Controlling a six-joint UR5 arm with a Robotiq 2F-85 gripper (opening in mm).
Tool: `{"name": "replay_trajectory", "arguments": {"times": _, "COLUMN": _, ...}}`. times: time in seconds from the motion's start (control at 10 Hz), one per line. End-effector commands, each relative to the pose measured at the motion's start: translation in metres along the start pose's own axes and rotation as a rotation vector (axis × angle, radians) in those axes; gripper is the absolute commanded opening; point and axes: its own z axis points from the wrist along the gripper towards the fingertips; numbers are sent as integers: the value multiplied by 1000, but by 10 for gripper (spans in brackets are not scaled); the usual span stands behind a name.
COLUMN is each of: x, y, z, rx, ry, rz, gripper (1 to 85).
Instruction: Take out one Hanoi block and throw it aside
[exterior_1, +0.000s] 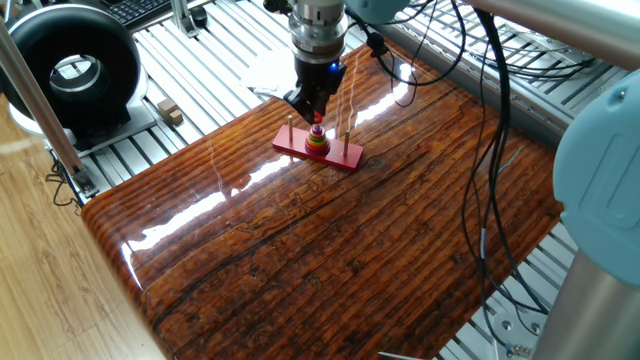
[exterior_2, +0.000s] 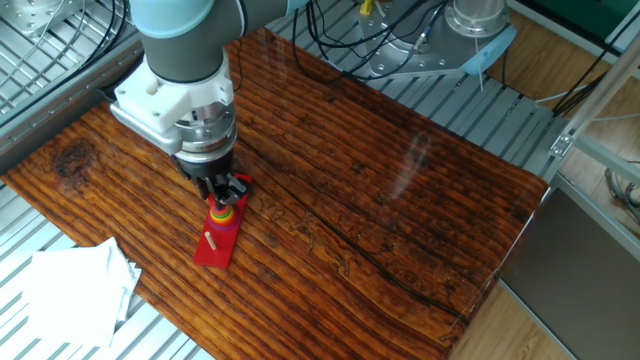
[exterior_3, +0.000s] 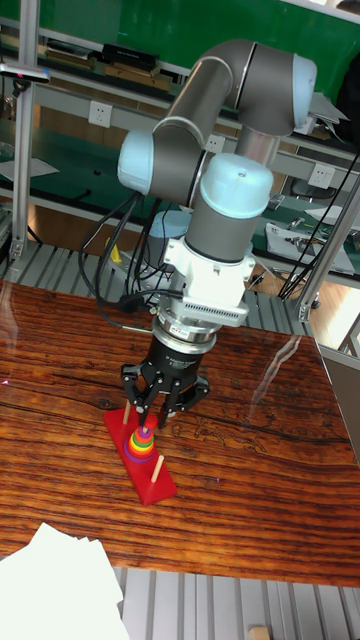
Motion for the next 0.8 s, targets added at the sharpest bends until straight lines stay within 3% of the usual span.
{"name": "replay_trajectory", "arguments": {"times": 0.0, "x": -2, "y": 14, "z": -10, "rx": -11, "ry": -3, "rz": 31, "gripper": 103}}
{"name": "replay_trajectory", "arguments": {"times": 0.3, "x": -7, "y": 25, "z": -13, "rx": 1, "ry": -2, "rz": 53, "gripper": 83}}
{"name": "replay_trajectory", "arguments": {"times": 0.7, "x": -21, "y": -1, "z": -12, "rx": 2, "ry": -12, "rz": -11, "gripper": 80}}
